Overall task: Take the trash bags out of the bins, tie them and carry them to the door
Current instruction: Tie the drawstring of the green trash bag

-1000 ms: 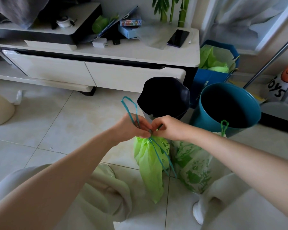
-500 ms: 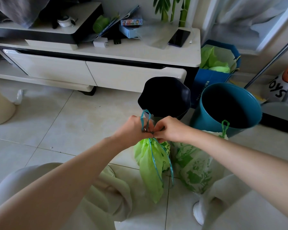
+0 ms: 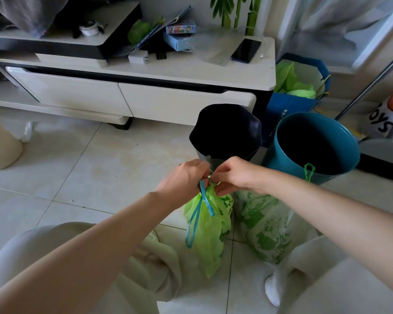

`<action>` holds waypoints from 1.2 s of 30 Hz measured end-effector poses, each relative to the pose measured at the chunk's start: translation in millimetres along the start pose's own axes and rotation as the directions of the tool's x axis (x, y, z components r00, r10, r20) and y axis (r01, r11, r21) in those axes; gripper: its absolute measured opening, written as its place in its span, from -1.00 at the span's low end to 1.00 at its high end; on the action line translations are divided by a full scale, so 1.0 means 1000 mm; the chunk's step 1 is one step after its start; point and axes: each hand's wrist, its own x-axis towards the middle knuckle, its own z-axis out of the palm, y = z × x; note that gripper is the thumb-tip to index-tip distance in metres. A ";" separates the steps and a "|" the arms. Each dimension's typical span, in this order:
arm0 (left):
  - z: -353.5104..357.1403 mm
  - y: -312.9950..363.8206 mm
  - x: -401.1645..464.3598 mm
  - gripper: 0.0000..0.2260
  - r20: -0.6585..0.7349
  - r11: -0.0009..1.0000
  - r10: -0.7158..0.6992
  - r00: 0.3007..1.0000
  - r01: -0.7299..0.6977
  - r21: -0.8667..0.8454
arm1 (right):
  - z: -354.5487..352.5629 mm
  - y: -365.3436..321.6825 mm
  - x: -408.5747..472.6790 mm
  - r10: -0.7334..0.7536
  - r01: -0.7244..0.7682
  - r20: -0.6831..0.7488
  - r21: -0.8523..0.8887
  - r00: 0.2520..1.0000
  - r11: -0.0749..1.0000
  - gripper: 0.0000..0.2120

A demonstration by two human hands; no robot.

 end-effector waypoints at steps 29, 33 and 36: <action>0.010 -0.011 -0.021 -0.94 -0.152 0.961 0.017 0.988 -0.058 -0.270 | 0.004 0.002 0.003 -0.065 0.066 0.008 -0.167 0.998 0.984 -0.96; 0.006 -0.011 -0.019 -0.94 -0.190 0.946 -0.009 0.982 -0.053 -0.319 | 0.011 -0.001 0.005 -0.221 0.201 -0.071 -0.219 0.973 0.955 -0.94; 0.005 -0.013 -0.018 -0.94 -0.200 0.951 -0.001 0.980 -0.061 -0.302 | 0.012 0.000 0.009 -0.192 0.180 -0.133 -0.103 0.972 0.978 -0.89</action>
